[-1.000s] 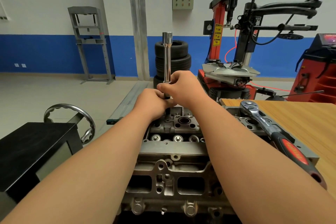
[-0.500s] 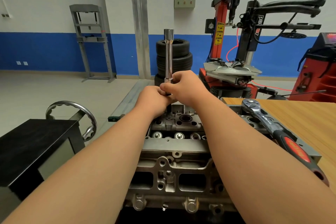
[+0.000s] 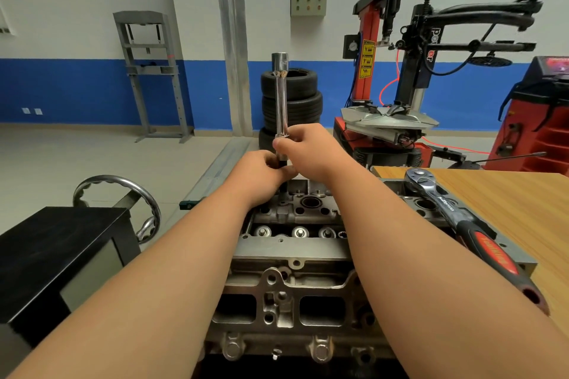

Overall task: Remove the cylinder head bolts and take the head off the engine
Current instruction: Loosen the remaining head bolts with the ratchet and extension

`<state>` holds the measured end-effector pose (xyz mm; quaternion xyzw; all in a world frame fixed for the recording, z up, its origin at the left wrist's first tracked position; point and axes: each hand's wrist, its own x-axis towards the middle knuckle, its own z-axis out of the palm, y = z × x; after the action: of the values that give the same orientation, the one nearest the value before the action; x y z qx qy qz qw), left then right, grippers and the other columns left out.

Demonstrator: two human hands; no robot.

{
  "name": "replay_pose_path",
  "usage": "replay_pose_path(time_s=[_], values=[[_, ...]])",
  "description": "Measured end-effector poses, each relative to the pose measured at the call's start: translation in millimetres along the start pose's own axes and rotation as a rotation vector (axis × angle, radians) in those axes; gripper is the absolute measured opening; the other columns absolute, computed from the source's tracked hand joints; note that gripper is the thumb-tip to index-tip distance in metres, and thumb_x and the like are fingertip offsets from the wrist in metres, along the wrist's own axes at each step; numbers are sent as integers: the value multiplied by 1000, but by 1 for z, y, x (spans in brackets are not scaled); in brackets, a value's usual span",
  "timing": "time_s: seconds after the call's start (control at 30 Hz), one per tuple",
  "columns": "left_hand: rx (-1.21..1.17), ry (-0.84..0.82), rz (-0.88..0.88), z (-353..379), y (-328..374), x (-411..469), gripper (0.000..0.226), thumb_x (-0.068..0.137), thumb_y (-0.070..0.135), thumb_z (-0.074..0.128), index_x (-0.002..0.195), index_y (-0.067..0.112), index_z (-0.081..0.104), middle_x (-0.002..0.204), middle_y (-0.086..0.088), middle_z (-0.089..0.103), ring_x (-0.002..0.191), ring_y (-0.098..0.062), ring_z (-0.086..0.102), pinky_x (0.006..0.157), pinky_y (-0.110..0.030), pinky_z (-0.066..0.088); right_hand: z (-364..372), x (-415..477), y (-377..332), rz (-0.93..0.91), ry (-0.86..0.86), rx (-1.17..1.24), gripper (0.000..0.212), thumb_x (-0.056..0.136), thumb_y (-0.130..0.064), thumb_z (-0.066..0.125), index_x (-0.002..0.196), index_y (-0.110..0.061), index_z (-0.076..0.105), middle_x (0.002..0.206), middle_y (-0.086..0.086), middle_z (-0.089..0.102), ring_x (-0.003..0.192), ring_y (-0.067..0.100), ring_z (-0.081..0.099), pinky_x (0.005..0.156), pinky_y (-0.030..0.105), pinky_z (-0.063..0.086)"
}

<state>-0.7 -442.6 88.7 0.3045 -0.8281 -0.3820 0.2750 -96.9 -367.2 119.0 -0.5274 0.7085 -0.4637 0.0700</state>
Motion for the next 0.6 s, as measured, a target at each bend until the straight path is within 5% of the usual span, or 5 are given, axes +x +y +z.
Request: replay_pose_path(time_s=[0.07,0.27,0.47,0.6], values=[[-1,-17,9,-1,0,-1,7,89,27,66,88,20,66,81,-5,67,64,-14,55,55,-27,42,-1,0,-1,17,-2,40,28,90,-30,59,87,-2,64,74,4,59,66,12,52,65,29,42],[32,70,-53,4,3,3,40,81,34,75,62,15,45,55,1,40,49,-14,34,51,-26,31,3,1,1,38,110,-28,33,82,-40,72,74,-14,53,69,-2,58,63,10,53,58,27,45],[-52,21,2,-2,0,-3,5,86,26,70,86,22,69,76,0,68,62,-11,56,55,-23,42,0,-1,-3,14,1,148,21,91,-25,58,88,-7,68,80,6,66,71,13,58,68,31,47],[25,87,-50,3,6,2,33,81,29,74,65,9,54,58,-4,45,52,-15,34,51,-25,31,5,1,-2,69,36,61,31,85,-40,67,84,-10,59,76,0,61,69,11,55,64,29,45]])
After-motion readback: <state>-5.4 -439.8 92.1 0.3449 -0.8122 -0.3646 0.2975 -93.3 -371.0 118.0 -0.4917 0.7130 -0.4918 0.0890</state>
